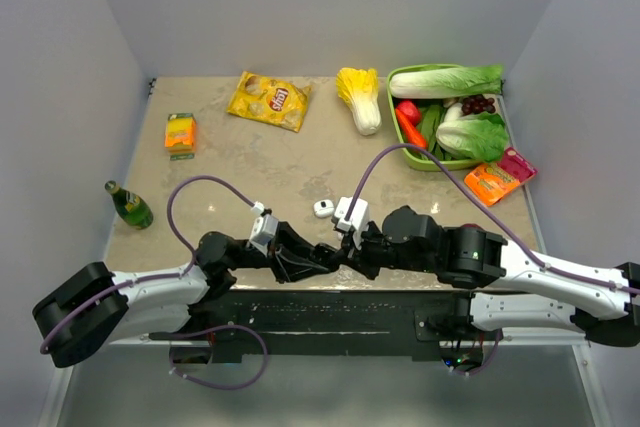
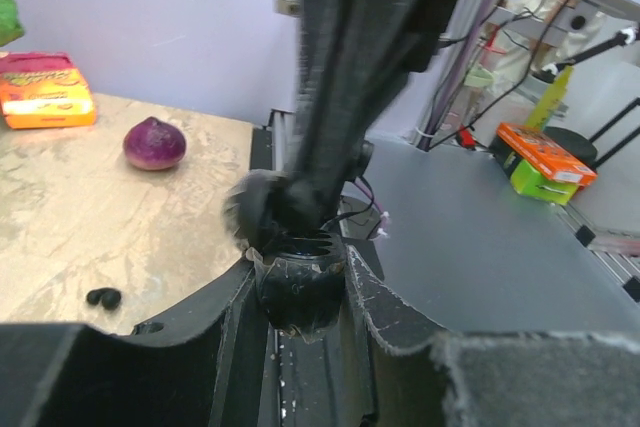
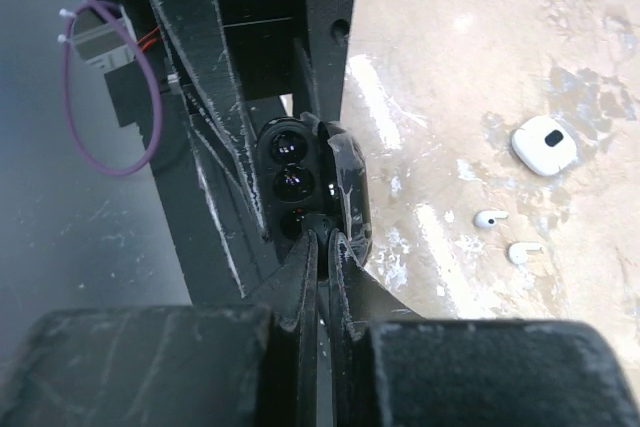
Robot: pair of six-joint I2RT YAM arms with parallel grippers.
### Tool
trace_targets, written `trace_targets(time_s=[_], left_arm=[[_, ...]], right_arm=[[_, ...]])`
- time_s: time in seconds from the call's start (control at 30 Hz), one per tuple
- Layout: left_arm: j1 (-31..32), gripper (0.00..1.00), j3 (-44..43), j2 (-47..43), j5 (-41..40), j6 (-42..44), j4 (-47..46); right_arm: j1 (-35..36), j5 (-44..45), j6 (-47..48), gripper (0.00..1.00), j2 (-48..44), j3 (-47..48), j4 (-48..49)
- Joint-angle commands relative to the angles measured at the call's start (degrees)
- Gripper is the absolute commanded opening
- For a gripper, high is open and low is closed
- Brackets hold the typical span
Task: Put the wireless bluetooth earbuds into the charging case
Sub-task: Place the earbud in the charging case.
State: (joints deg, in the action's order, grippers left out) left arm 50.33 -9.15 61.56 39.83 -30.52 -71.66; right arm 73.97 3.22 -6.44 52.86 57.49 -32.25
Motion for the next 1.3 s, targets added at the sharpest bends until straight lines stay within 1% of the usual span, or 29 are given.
trace_targets(time_s=[0.0,0.2,0.47,0.8,1.27], left_arm=[[0.4,0.0,-0.4,-1.2,2.7,1.5,-5.2],[0.6,0.0,-0.1,-1.3,2.5,2.0,-4.9],[0.4,0.0,-0.2,-1.7,1.0,2.0,-4.3],[0.4,0.0,-1.0,-1.6,0.4,2.4,-3.8],[0.4,0.0,-1.7,-2.1,0.0,2.2,-3.8]], right_arm=[[-0.4,5.7,-0.4,0.0,-0.6,0.5,0.9],[-0.4,6.0,-0.6,0.0,-0.4,0.9,1.0],[-0.3,0.9,0.7,0.0,0.3,1.1,0.3],[-0.2,-0.2,0.9,0.0,0.8,0.4,0.4],[0.3,-1.3,2.0,0.0,0.2,0.3,-2.0]])
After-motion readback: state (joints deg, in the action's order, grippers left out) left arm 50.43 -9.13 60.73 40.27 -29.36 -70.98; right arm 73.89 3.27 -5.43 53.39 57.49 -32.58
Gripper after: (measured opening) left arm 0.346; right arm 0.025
